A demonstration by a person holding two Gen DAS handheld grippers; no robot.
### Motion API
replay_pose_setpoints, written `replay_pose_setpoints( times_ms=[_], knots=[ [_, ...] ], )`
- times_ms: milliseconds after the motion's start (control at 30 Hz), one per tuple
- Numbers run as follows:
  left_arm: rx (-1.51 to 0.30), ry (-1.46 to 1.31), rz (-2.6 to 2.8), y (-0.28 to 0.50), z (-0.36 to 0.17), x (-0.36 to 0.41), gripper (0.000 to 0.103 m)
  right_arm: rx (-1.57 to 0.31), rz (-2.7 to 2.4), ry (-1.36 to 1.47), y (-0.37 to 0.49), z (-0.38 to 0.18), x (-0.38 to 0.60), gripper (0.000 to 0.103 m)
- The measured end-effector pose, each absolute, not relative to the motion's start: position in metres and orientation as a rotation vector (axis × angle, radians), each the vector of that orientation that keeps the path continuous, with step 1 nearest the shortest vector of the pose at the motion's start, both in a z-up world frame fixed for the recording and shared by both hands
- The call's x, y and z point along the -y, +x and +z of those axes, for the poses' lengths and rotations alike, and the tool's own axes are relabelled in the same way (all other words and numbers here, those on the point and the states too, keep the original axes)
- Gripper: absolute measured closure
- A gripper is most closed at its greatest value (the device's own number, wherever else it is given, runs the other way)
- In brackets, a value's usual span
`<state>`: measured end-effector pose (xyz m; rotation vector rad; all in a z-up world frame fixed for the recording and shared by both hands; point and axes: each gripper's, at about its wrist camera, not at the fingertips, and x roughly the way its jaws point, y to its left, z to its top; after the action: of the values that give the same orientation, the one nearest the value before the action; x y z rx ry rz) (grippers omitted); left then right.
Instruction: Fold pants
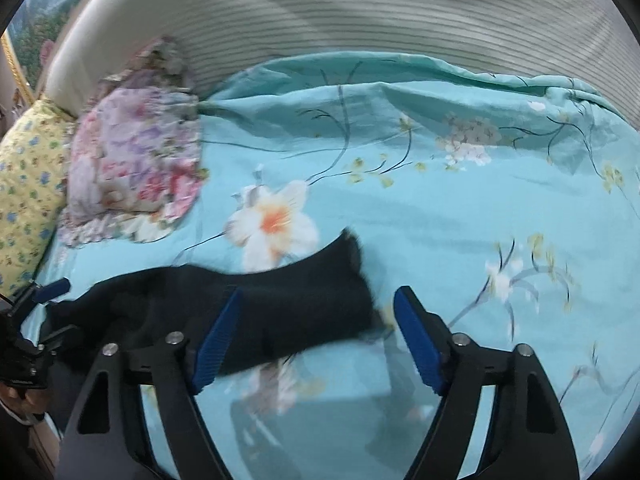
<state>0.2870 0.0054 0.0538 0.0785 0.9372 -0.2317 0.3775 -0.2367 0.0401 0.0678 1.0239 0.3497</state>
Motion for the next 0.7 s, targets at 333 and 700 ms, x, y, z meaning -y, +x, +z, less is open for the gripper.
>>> replay_pose_setpoints(
  times_ms=[333, 700],
  knots=[
    [-1.133, 0.019, -0.286, 0.346, 0.004, -0.011, 0.017, -1.099, 0.367, 0.057, 0.428, 0.004, 0.230, 0.037],
    [-1.097, 0.059, -0.425, 0.312, 0.014, 0.013, 0.091, -1.039, 0.394, 0.091, 0.411, 0.020, 0.240, 0.095]
  ],
)
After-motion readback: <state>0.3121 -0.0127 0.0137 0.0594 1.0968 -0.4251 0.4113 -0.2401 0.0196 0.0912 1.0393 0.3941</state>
